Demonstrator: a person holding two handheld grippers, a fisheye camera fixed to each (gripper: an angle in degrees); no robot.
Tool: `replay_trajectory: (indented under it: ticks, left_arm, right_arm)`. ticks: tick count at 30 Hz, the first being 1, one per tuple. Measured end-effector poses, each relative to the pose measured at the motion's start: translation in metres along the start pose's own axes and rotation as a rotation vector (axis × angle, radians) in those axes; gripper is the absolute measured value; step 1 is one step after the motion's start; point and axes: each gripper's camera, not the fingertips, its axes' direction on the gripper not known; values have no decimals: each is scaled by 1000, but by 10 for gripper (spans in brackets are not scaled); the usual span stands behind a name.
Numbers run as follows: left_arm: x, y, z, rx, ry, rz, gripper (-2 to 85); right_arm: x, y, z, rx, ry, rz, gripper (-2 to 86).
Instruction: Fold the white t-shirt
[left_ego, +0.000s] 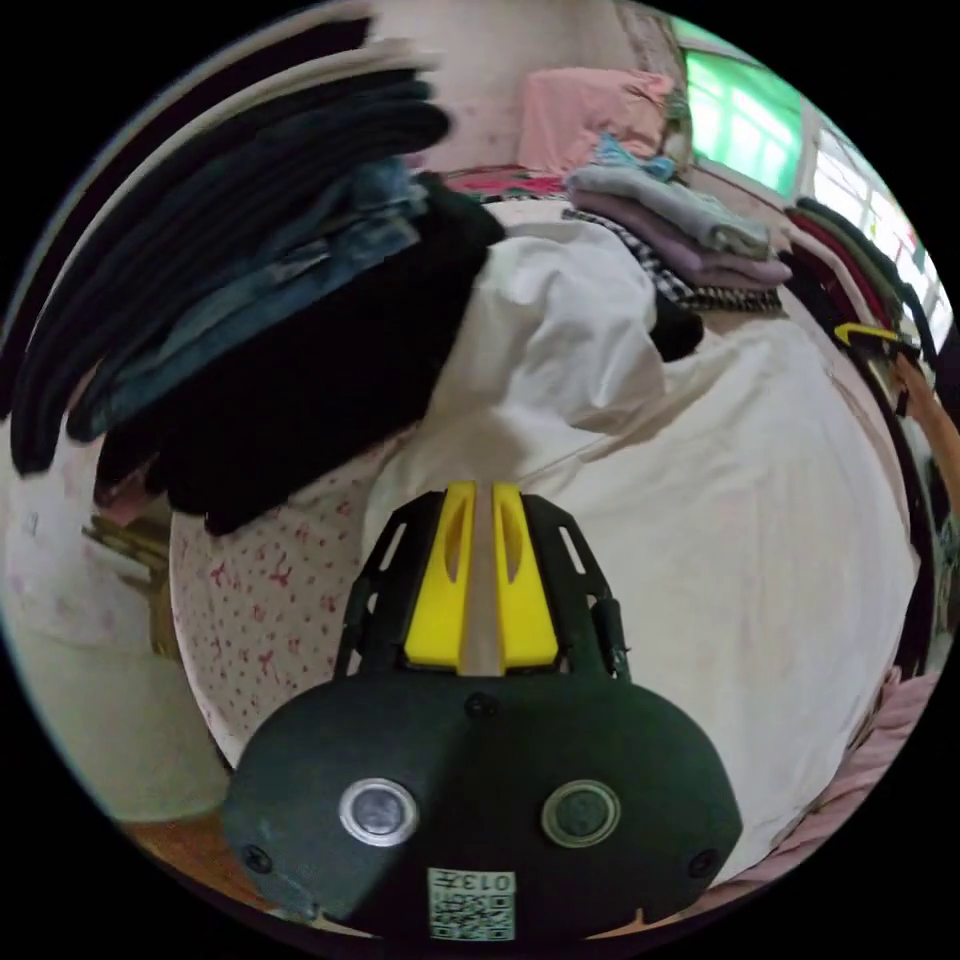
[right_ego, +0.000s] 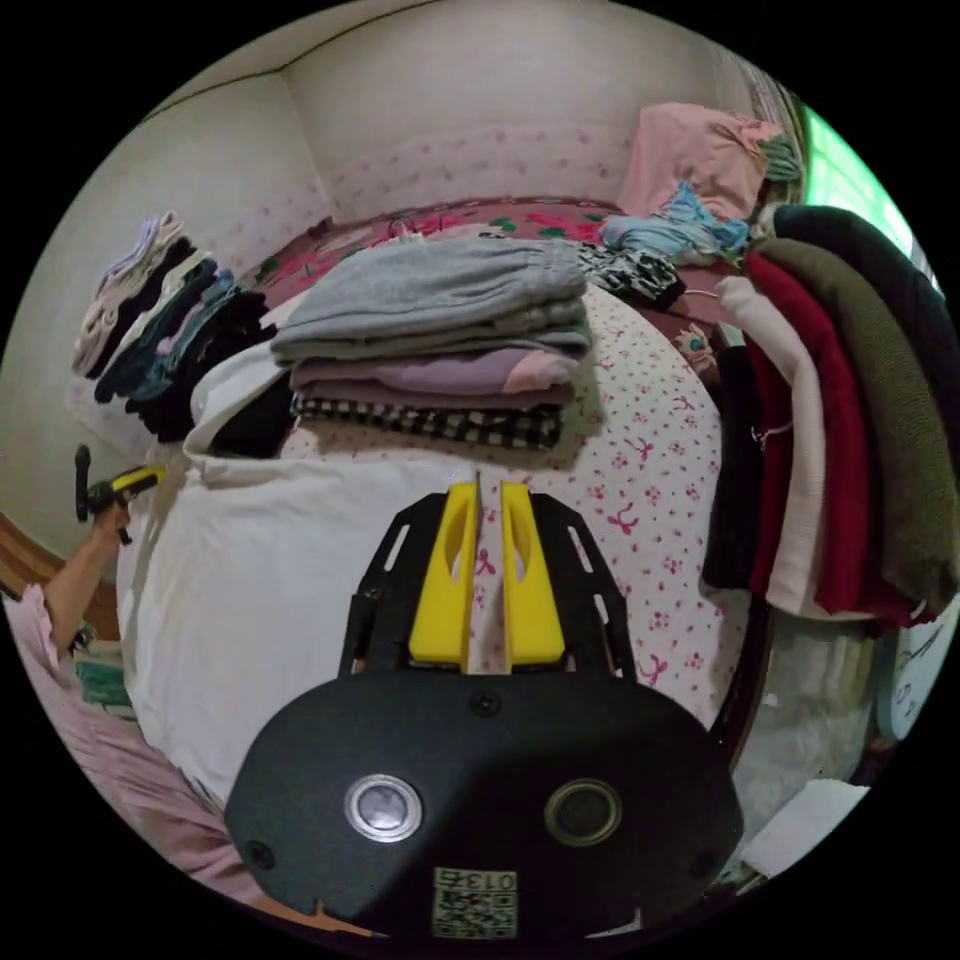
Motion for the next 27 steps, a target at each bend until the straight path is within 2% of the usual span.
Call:
replay_trajectory:
  ticks: [4,9,11,12,15,18,24,27]
  left_arm:
    - [65,-28,25,-37,-68,202,4]
    - [80,-39,40,-45,-150,238,-1]
    - [75,-41,43,-102,-230,206,-2]
    - [71,-41,43,-109,-226,184,-2]
    - [57,-37,25,-79,-136,85,-2]
    - [68,-22,-5,5,-99,80,-1]
    - [168,40,-44,-26,178,369,18]
    - [218,83,-63,-64,363,458,69]
  right_arm:
    - [-44,33,-6,-95,46,-111,21]
    - [-64,49,-3,-190,132,-212,9]
    - [-49,53,-14,-250,278,-121,8]
    - [-37,60,-29,-242,276,-78,9]
    - [-8,92,-89,-156,78,19,18]
    - [4,146,-141,-98,15,85,45]
    - [2,276,-207,-166,-52,242,69]
    - [-1,334,-233,-151,-122,361,80]
